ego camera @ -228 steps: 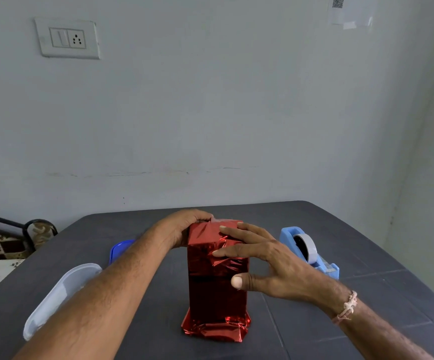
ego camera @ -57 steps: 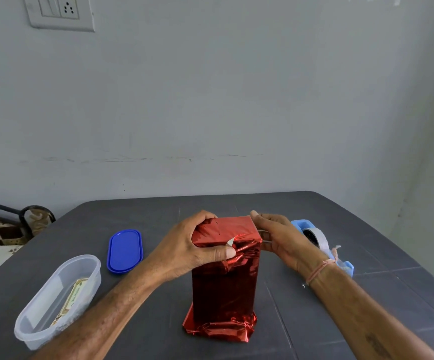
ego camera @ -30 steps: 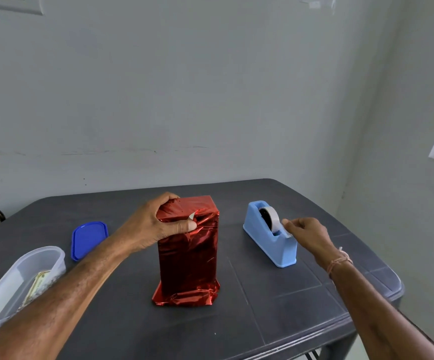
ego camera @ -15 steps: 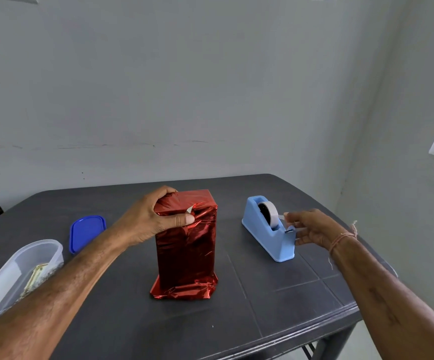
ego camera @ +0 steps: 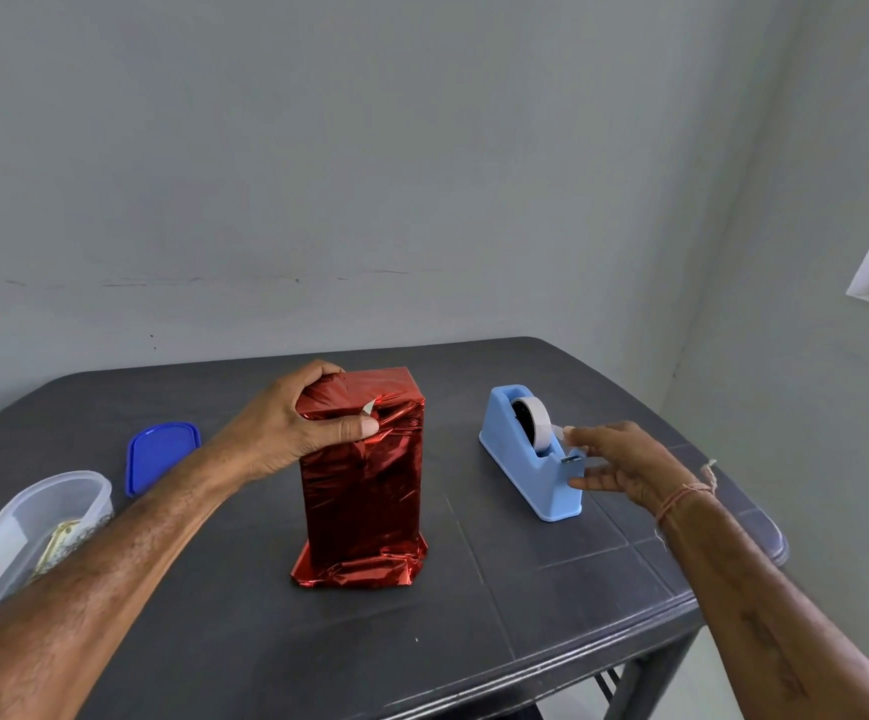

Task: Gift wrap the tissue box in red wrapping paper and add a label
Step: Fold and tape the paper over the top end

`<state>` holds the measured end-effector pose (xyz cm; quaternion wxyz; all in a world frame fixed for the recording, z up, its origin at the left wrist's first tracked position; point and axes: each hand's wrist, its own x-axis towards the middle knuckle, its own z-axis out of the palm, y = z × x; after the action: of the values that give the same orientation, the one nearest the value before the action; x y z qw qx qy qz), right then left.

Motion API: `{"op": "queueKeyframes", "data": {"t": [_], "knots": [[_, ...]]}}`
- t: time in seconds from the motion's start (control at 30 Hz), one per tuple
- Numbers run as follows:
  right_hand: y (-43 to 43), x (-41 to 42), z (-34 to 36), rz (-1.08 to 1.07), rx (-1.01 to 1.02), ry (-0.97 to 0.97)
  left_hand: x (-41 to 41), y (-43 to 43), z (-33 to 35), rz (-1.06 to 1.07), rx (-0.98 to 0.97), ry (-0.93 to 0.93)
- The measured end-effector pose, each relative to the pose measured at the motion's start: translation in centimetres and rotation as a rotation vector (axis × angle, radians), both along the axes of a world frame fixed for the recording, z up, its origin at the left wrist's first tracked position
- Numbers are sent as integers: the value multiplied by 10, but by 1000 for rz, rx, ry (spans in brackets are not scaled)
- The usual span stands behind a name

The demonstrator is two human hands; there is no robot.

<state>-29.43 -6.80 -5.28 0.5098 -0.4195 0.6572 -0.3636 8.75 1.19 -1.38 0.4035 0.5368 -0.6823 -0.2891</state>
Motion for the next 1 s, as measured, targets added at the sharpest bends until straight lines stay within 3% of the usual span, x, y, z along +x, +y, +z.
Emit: {"op": "queueKeyframes", "data": {"t": [0.53, 1.0], "knots": [[5, 18, -12, -22, -2, -391, 1, -1, -2, 12, 8, 9], [22, 25, -31, -60, -98, -448, -1, 2, 0, 21, 19, 26]]}}
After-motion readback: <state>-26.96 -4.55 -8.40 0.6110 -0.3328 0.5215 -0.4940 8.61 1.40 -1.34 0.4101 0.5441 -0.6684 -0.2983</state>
